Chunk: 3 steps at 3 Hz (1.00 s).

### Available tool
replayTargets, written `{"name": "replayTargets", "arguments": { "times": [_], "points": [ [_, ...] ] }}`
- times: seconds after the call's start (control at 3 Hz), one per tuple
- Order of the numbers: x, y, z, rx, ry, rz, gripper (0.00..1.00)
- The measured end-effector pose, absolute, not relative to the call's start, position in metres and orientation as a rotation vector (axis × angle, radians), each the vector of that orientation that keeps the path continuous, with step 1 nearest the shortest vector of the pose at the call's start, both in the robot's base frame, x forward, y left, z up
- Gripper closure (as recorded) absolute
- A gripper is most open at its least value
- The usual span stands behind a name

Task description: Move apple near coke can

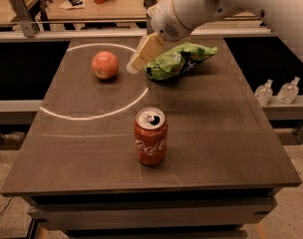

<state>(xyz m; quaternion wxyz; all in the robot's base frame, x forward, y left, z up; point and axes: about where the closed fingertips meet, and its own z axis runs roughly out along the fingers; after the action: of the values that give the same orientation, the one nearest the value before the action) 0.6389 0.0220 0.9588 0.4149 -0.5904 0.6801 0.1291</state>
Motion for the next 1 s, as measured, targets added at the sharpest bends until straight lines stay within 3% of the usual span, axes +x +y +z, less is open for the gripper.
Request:
{"name": "replayTargets", "arguments": {
  "times": [1.0],
  "points": [
    [0.691, 0.046, 0.91, -1.438, 1.733, 0.371, 0.0]
  ]
}}
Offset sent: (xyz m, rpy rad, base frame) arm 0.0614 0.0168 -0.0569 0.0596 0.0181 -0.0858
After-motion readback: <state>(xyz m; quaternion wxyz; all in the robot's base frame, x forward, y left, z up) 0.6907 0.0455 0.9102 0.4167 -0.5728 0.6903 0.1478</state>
